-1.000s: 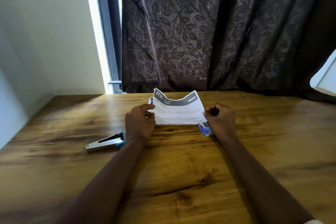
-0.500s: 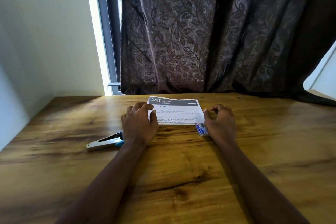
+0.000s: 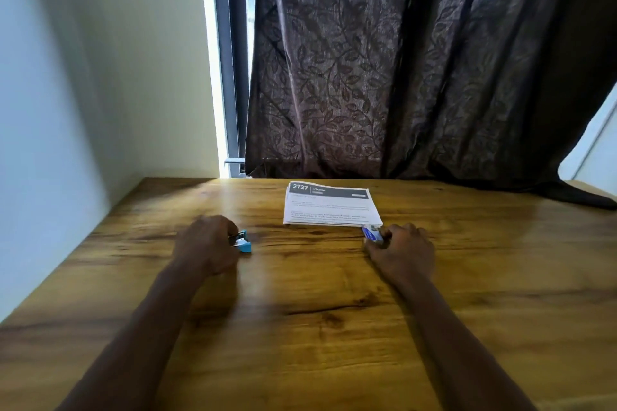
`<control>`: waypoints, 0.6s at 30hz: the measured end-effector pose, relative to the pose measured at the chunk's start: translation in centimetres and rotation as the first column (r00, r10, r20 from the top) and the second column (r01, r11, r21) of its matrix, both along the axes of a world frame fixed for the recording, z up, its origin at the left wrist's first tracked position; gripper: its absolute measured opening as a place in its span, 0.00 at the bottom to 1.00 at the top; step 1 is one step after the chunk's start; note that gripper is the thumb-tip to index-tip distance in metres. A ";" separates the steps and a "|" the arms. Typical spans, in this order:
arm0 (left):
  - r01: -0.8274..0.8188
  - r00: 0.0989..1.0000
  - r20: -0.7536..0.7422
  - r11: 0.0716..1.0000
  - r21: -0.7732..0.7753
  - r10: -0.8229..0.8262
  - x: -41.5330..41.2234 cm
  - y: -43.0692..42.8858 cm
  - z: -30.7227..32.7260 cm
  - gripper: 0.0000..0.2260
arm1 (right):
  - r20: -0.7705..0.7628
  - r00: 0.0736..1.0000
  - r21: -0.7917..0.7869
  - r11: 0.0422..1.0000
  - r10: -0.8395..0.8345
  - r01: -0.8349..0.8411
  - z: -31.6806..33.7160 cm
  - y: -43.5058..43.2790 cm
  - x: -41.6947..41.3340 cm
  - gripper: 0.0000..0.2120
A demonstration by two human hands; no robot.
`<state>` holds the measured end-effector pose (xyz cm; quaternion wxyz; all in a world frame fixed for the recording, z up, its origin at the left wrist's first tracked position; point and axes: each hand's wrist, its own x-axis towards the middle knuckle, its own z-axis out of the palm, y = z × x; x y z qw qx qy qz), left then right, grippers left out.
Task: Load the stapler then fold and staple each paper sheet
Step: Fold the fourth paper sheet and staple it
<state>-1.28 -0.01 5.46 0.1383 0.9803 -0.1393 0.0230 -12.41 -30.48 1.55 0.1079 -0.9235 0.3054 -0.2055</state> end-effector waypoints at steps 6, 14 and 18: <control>0.035 0.997 0.081 0.945 -0.325 -0.009 -1.8 -2.4 0.1 0.11 | 0.091 0.994 0.078 0.996 -0.058 0.051 0.1 0.0 -0.7 0.23; 0.081 0.996 0.077 0.894 -0.440 -0.052 -6.0 -15.7 -0.3 0.20 | 0.141 0.987 0.170 0.984 -0.078 0.054 -0.8 -0.7 -2.6 0.21; 0.033 0.998 0.069 0.903 -0.428 -0.003 -7.4 -19.6 -0.4 0.23 | 0.164 0.984 0.212 0.977 -0.064 0.028 -0.8 -0.7 -2.7 0.22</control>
